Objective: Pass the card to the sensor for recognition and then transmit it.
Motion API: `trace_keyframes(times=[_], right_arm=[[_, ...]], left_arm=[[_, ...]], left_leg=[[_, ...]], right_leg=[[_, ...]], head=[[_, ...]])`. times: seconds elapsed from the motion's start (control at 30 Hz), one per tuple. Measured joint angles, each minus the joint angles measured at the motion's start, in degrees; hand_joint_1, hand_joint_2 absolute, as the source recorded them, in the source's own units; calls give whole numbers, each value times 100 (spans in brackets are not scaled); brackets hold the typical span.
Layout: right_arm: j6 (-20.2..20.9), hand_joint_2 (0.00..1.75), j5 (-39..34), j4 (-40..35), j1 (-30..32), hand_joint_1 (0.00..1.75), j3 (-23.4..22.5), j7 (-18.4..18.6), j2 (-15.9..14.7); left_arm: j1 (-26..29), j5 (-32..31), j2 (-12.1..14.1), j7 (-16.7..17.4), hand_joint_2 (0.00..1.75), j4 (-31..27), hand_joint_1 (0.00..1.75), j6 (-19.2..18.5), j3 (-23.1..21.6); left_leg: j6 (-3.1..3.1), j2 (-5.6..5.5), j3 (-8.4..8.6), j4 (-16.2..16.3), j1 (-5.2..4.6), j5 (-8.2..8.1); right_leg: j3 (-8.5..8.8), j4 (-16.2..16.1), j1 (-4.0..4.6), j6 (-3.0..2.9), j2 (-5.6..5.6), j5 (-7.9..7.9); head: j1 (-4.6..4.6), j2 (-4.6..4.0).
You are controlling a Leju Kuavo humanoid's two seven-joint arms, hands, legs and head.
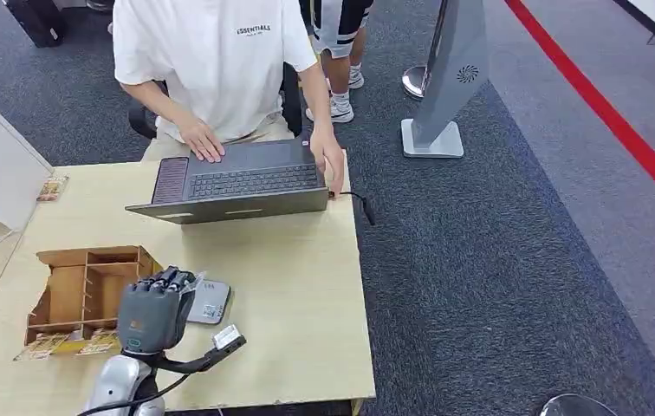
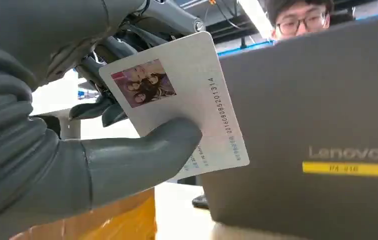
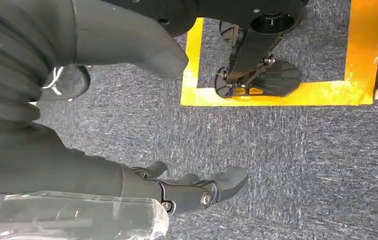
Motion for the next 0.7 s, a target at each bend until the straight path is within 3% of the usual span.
trace_keyframes(times=[0.27, 0.7], right_arm=[[-2, 175, 72, 0, 0, 0, -9, 15, 0], [15, 175, 188, 0, 0, 0, -90, 57, 0]], left_arm=[[-139, -210, -35, 265, 175, 431, 175, 9, 138], [-415, -201, -72, 221, 175, 1224, 175, 11, 520]], left_leg=[[0, 0, 0, 0, 0, 0], [-1, -1, -1, 0, 0, 1]], right_leg=[[0, 0, 0, 0, -1, 0], [0, 0, 0, 0, -1, 0]], head=[[-2, 0], [0, 0]])
